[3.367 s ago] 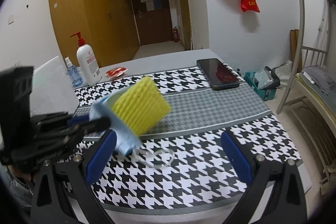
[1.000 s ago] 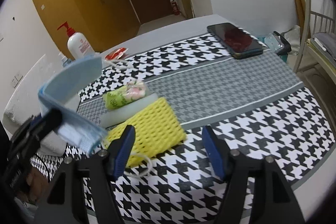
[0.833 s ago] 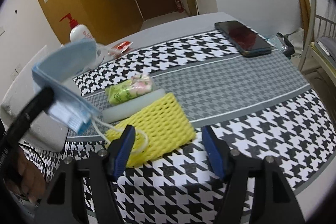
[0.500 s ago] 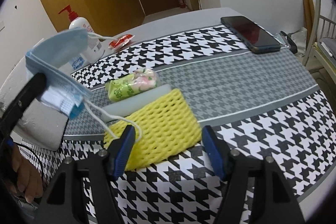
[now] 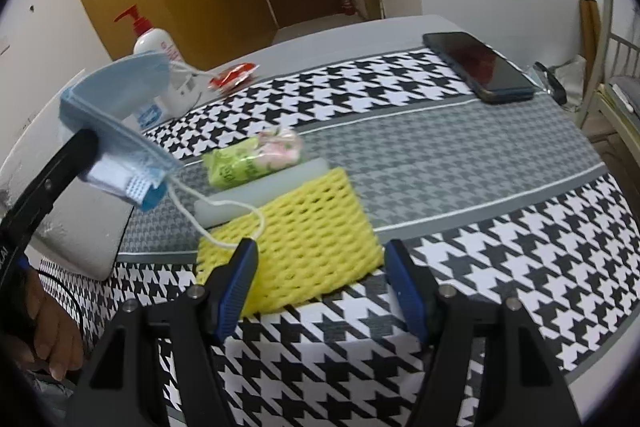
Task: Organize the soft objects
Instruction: 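Hold the blue mask in the left gripper while the right gripper grasps the yellow mesh sleeve, then lift the yellow mesh sleeve with the right gripper while the left gripper holds the mask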
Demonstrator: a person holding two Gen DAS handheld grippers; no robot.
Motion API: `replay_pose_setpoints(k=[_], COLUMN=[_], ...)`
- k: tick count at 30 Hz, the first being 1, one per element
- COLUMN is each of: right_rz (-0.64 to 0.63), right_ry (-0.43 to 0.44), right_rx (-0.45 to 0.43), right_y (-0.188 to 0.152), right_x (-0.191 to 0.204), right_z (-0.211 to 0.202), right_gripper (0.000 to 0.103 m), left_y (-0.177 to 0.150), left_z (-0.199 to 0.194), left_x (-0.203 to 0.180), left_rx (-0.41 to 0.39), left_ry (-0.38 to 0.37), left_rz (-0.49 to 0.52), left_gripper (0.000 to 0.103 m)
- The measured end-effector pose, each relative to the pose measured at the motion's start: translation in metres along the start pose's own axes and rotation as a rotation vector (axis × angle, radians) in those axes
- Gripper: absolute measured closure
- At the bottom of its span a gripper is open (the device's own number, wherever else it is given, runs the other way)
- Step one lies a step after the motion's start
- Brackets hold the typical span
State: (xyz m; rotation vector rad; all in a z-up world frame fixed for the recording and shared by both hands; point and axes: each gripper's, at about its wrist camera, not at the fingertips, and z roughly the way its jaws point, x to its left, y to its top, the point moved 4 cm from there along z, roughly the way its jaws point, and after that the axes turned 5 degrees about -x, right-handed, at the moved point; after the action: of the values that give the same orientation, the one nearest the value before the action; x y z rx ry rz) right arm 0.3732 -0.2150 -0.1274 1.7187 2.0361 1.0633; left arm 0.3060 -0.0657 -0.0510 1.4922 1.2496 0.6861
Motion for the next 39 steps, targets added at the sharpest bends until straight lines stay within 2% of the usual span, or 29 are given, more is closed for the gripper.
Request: replay_pose_setpoints(k=[4,5,7,9,11,15,25,39], right_rz=[-0.037,-0.063,-0.088,-0.078,-0.068,-0.08,-0.035,0.012], right_ry=[-0.036,-0.057,-0.086,-0.08,-0.055,-0.042,-0.042,-0.147], right_rx=[0.009,0.008,0.005,0.004,0.01,0.004,-0.083,-0.21], right_y=[-0.003,-0.004,-0.004,-0.004,-0.005,-0.006,0.004,0.011], right_x=[0.005,0.008,0.009,0.008,0.008,0.013,0.008,-0.01], right_z=[0.006,0.006,0.006,0.005,0.004,0.001,-0.033,-0.078], right_gripper=[0.035,0.043,0.051,0.059,0.073,0.083,0.085,0.085], left_y=[0.0,0.0,0.0,-0.001,-0.001,-0.001,0.001,0.012], left_z=[0.001,0.001,0.0,0.001,0.001,0.001,-0.002,-0.017], left_x=[-0.002,-0.003,-0.004,-0.004,-0.004,-0.004,-0.005,-0.027], left_rx=[0.003,0.005,0.004,0.004,0.005,0.003,-0.016,-0.033], left_ry=[-0.004,-0.006,-0.004,-0.006,-0.007,-0.009,-0.018,-0.086], left_rz=[0.004,0.005,0.008,0.006,0.006,0.006,0.02,0.049], left_gripper=[0.086,0.086,0.086,0.086,0.086,0.086,0.086,0.086])
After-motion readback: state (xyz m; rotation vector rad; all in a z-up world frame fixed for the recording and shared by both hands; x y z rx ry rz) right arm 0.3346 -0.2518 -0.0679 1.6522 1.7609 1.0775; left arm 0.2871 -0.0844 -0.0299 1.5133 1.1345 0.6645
